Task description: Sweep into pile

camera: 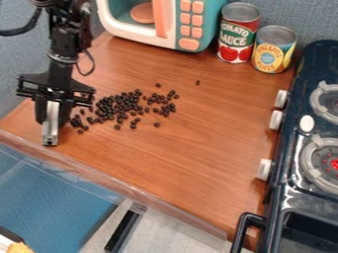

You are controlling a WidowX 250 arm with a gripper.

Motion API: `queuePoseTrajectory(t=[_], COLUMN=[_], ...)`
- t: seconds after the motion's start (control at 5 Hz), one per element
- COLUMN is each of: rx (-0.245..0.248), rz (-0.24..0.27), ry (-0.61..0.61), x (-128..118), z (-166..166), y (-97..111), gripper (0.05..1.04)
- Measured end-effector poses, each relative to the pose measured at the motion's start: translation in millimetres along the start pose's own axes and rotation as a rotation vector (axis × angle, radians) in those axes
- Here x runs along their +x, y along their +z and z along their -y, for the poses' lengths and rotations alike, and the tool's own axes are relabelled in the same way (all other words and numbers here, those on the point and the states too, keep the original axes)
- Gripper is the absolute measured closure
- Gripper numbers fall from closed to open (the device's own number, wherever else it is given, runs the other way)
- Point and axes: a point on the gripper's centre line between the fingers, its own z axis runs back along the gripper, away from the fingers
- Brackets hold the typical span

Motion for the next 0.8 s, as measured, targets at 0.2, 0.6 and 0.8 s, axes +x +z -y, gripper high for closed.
queuePoseTrajectory(t=[0.2,0.6,0.8], rx=[-0.011,-0.008,-0.006], rz=[-0.008,0.032,0.037], ry=[0.007,-0.004,-0.004], x=[-1.6,-1.6,-2.0], z=[6.4,21.5,26.5], y=[3.5,6.2,7.1], gripper=[0.727,0.727,0.727])
